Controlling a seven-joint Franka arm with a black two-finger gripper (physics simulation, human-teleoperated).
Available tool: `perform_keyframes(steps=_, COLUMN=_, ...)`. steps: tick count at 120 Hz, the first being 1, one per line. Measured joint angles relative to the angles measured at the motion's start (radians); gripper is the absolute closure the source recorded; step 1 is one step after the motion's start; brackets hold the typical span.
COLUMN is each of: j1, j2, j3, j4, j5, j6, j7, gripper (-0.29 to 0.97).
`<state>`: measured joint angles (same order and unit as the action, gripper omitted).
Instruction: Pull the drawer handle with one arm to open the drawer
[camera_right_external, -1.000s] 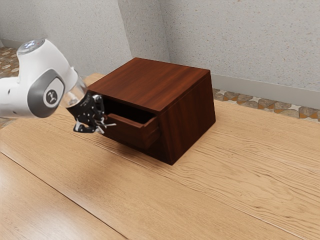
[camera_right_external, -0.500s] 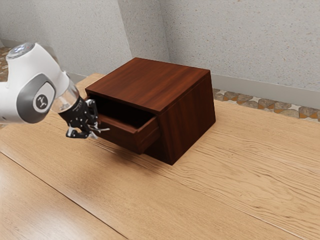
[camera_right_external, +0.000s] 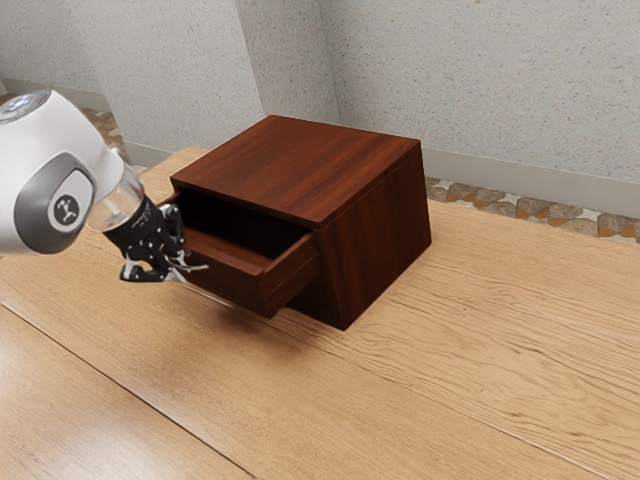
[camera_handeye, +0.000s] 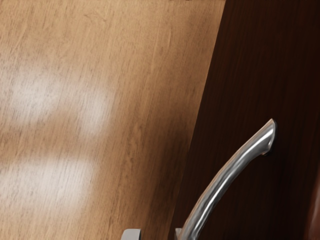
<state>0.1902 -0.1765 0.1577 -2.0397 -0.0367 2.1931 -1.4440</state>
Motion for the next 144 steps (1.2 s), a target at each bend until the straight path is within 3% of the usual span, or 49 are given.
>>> perform_keyframes(steps=144, j1=0.032, j2=-0.125, j3=-0.001, j4=-0.124, j5=-0.030, j6=-0.004, j7=-0.014, gripper=0.68)
